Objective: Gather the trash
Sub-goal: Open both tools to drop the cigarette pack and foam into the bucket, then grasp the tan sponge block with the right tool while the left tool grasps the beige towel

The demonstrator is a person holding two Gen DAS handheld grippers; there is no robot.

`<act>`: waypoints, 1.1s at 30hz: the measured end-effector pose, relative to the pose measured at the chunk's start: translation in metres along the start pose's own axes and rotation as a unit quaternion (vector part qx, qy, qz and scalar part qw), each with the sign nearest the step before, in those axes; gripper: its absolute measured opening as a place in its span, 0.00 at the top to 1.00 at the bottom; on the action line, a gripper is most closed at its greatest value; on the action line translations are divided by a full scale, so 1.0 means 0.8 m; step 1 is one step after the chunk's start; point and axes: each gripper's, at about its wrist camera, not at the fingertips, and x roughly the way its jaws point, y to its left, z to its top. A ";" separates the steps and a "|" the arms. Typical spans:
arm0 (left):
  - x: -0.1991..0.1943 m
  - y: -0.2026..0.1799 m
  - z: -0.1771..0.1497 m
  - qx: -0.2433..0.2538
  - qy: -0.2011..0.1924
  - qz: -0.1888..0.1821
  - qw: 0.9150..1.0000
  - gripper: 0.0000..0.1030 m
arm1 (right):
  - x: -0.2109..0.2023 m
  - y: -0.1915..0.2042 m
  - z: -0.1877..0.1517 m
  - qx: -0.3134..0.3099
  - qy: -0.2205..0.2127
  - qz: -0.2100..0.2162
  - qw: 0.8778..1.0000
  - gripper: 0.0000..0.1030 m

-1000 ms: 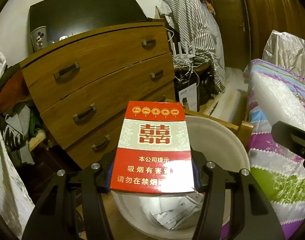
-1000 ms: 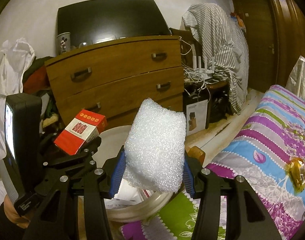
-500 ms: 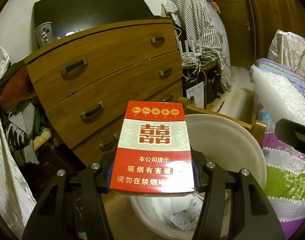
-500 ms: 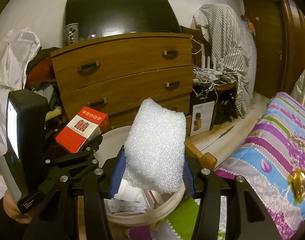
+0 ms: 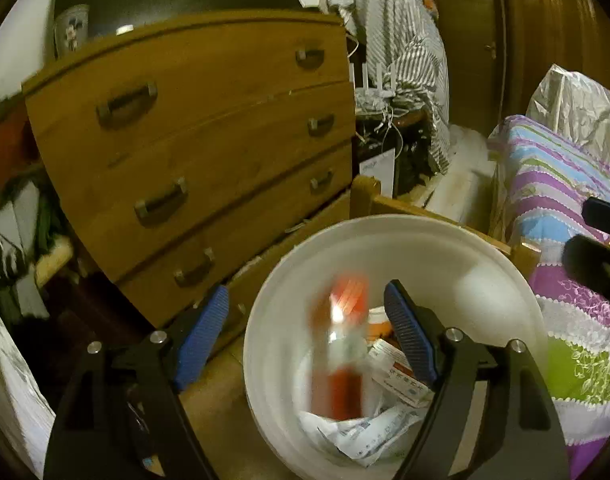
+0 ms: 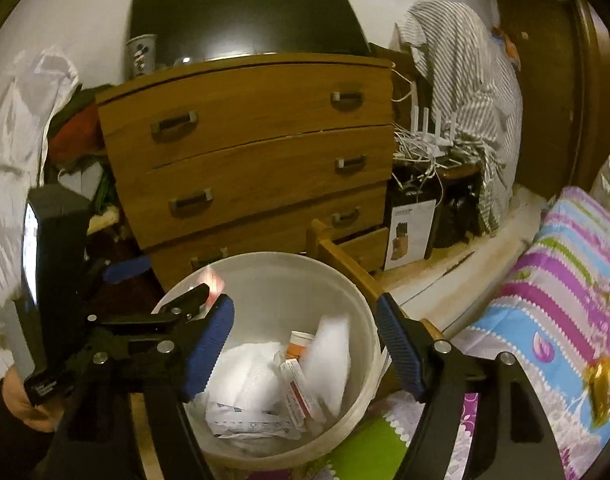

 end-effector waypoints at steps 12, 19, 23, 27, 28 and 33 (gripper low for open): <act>0.001 0.005 -0.010 -0.021 0.011 0.013 1.000 0.21 | -0.010 -0.017 -0.019 0.016 -0.004 -0.003 1.000 0.28; -0.012 0.005 -0.019 -0.033 0.005 0.029 0.999 0.21 | -0.029 -0.021 -0.037 0.019 -0.015 -0.026 0.999 0.28; -0.027 -0.004 -0.025 -0.033 -0.006 0.036 0.999 0.21 | -0.054 -0.025 -0.045 0.019 -0.042 -0.058 0.997 0.28; -0.054 -0.029 -0.031 -0.025 -0.031 0.032 0.999 0.15 | -0.095 -0.035 -0.063 0.019 -0.084 -0.121 0.989 0.22; -0.062 -0.037 -0.033 -0.022 -0.037 0.027 0.999 0.14 | -0.104 -0.038 -0.066 0.020 -0.093 -0.133 0.987 0.20; -0.098 -0.088 -0.044 0.003 -0.074 -0.002 0.997 0.08 | -0.168 -0.064 -0.101 0.030 -0.139 -0.209 0.967 0.05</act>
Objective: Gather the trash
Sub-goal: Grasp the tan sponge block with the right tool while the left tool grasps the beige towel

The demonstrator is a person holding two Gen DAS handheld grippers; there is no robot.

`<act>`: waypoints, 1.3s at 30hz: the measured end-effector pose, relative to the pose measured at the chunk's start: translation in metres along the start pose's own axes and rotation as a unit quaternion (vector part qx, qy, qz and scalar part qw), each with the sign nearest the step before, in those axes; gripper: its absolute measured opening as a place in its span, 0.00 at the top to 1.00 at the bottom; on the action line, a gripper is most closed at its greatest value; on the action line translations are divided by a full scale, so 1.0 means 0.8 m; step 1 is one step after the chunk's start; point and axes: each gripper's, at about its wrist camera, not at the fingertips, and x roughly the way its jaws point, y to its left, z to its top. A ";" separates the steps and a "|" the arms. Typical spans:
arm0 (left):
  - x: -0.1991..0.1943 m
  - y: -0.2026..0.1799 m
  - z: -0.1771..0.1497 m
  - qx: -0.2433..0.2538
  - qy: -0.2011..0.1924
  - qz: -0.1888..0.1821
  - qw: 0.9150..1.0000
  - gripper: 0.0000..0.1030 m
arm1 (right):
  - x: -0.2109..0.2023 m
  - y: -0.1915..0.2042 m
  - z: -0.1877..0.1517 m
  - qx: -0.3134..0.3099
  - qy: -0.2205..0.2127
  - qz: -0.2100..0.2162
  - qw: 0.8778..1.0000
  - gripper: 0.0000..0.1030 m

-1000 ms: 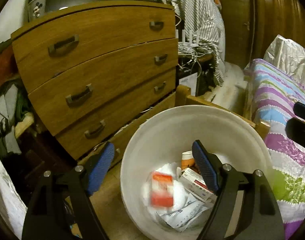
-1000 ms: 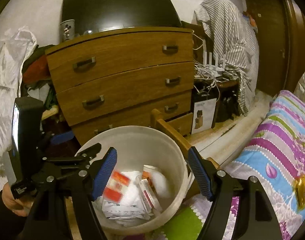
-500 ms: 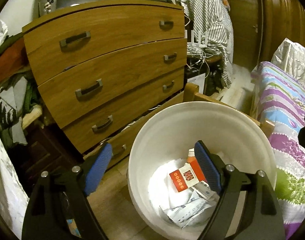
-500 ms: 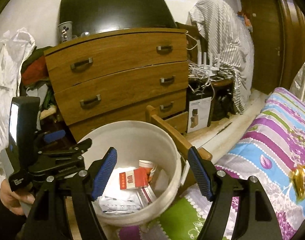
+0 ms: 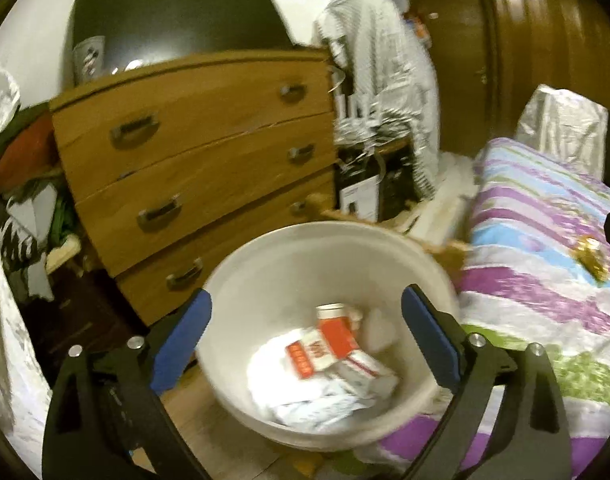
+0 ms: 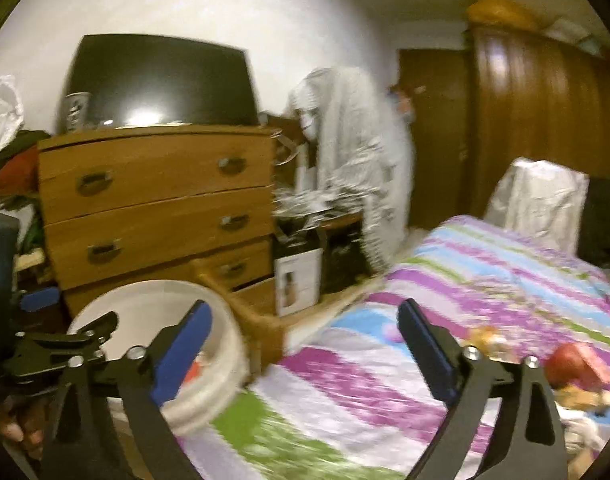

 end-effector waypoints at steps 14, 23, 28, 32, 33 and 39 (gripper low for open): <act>-0.043 -0.143 -0.055 0.082 0.019 -0.105 0.991 0.06 | -0.130 -0.229 -0.111 0.126 0.051 -0.161 0.978 0.05; -0.082 -0.217 -0.103 0.112 0.025 -0.151 0.982 0.06 | -0.192 -0.367 -0.234 0.322 0.099 -0.181 0.924 0.05; -0.097 -0.257 -0.129 0.164 0.033 -0.145 0.975 0.06 | -0.177 -0.393 -0.263 0.331 0.113 -0.127 0.928 0.11; -0.113 -0.275 -0.132 0.184 0.023 -0.126 0.975 0.06 | -0.140 -0.402 -0.264 0.340 0.141 -0.095 0.925 0.31; -0.117 -0.280 -0.132 0.188 0.021 -0.121 0.974 0.06 | -0.128 -0.407 -0.268 0.349 0.157 -0.090 0.919 0.32; -0.134 -0.314 -0.126 0.203 0.017 -0.110 0.973 0.06 | -0.117 -0.416 -0.271 0.370 0.153 -0.066 0.914 0.58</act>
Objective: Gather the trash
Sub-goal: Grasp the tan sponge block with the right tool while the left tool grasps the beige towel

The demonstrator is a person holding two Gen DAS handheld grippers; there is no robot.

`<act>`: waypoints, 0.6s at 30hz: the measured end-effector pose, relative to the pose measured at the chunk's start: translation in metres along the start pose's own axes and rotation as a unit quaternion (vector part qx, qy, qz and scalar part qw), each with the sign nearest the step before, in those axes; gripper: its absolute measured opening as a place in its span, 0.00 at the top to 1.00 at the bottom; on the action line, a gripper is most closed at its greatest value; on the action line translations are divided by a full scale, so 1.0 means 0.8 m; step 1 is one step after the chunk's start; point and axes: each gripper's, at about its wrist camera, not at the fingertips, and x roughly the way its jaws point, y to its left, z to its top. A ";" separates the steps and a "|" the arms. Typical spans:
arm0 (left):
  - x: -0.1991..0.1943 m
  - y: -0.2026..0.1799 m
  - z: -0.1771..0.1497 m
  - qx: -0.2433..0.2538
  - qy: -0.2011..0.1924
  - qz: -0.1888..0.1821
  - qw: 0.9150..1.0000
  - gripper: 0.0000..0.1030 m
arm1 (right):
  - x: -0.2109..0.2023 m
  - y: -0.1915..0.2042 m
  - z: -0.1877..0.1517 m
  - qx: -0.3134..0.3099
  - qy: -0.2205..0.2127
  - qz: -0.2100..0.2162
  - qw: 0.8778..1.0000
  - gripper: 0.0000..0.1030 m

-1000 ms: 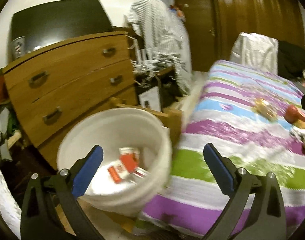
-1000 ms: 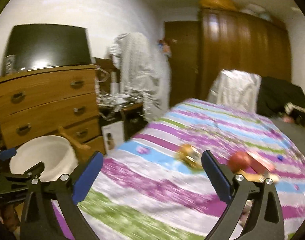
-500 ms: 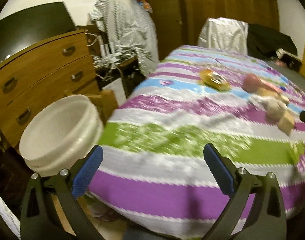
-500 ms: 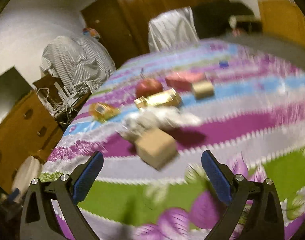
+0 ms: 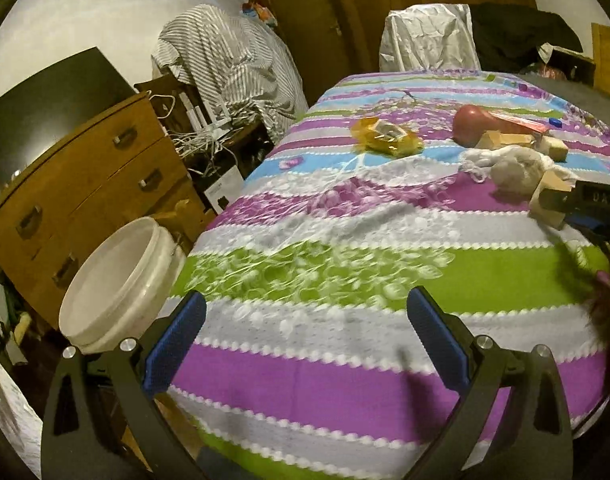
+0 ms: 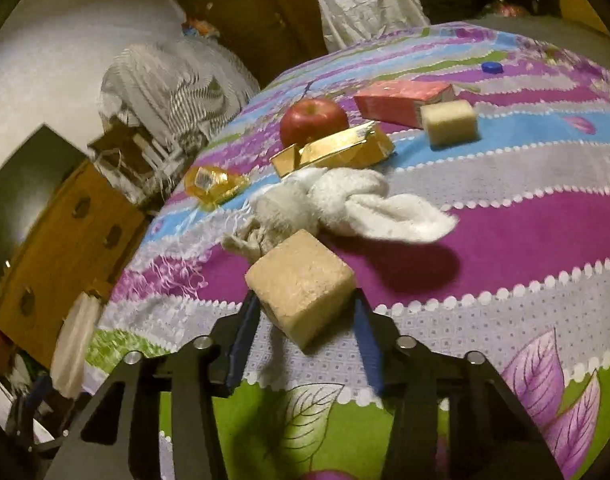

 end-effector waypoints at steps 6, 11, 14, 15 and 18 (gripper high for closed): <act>-0.008 -0.040 0.039 0.005 -0.038 -0.053 0.998 0.06 | -0.048 -0.052 -0.017 0.069 -0.056 0.071 0.993 0.61; 0.010 -0.093 0.073 0.033 -0.053 -0.152 0.986 0.06 | -0.084 -0.088 -0.040 0.081 -0.102 0.095 0.987 0.61; 0.034 -0.134 0.091 0.053 -0.047 -0.196 0.978 0.07 | -0.096 -0.104 -0.048 0.087 -0.121 0.120 0.982 0.61; 0.041 -0.141 0.093 0.053 -0.042 -0.209 0.976 0.08 | -0.098 -0.110 -0.048 0.093 -0.123 0.129 0.980 0.61; 0.070 -0.162 0.103 0.050 -0.015 -0.245 0.968 0.10 | -0.106 -0.125 -0.049 0.105 -0.131 0.151 0.974 0.61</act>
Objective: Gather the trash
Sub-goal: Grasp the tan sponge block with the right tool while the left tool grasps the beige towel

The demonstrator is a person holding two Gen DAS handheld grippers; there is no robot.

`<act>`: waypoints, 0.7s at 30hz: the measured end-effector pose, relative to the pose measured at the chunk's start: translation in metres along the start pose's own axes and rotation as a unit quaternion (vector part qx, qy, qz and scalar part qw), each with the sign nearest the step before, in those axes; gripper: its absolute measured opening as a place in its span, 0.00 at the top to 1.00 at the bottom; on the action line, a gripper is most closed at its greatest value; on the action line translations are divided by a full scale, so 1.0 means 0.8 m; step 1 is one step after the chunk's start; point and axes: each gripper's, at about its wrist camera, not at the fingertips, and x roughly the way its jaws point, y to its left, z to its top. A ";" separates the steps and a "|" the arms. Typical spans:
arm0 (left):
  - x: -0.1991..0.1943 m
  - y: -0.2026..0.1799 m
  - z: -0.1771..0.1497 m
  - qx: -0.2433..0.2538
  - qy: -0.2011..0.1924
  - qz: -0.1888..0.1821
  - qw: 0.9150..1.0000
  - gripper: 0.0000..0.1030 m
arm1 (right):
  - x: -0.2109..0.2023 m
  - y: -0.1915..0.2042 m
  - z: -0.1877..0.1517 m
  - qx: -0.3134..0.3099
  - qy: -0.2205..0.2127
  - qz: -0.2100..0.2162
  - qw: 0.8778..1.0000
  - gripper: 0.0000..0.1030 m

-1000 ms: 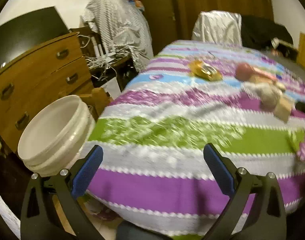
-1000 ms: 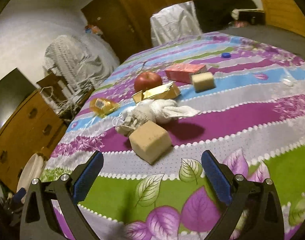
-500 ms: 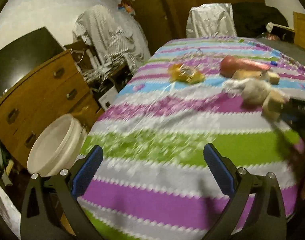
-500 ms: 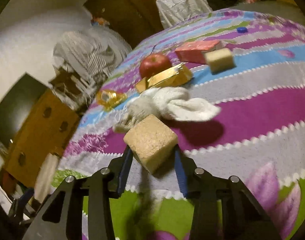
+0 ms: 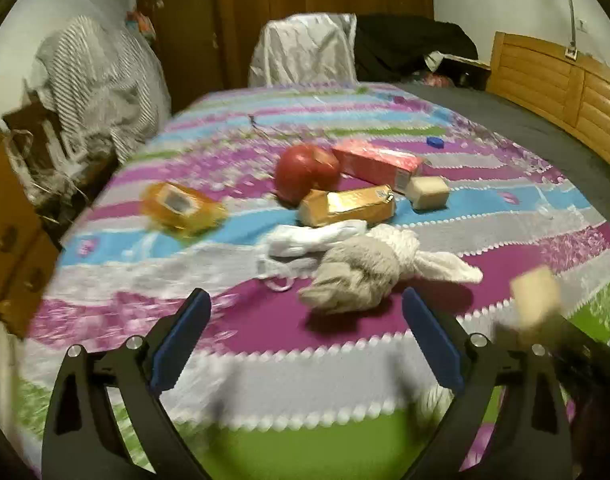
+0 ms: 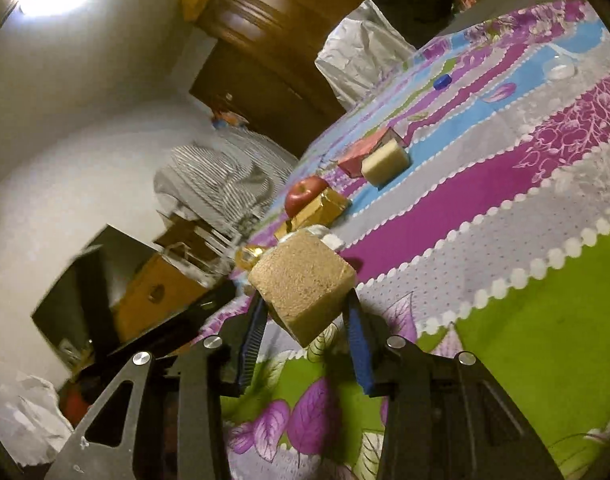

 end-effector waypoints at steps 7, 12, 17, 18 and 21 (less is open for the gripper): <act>0.052 -0.004 0.012 -0.011 0.041 -0.066 0.997 0.18 | -0.008 -0.007 0.002 -0.001 0.005 0.011 1.000 0.61; 0.067 -0.010 0.007 -0.002 0.065 -0.117 0.991 0.56 | -0.009 -0.004 0.002 -0.009 0.005 0.006 1.000 0.61; 0.019 0.015 -0.011 -0.043 0.027 -0.120 0.991 0.56 | -0.009 0.002 -0.002 -0.023 0.002 -0.007 1.000 0.61; 0.003 0.020 -0.022 -0.044 0.025 -0.117 0.992 0.56 | -0.008 0.004 -0.003 -0.027 0.001 -0.010 1.000 0.61; -0.045 0.042 -0.062 -0.050 0.027 -0.088 0.995 0.56 | -0.009 0.014 -0.007 -0.051 0.002 -0.028 0.998 0.61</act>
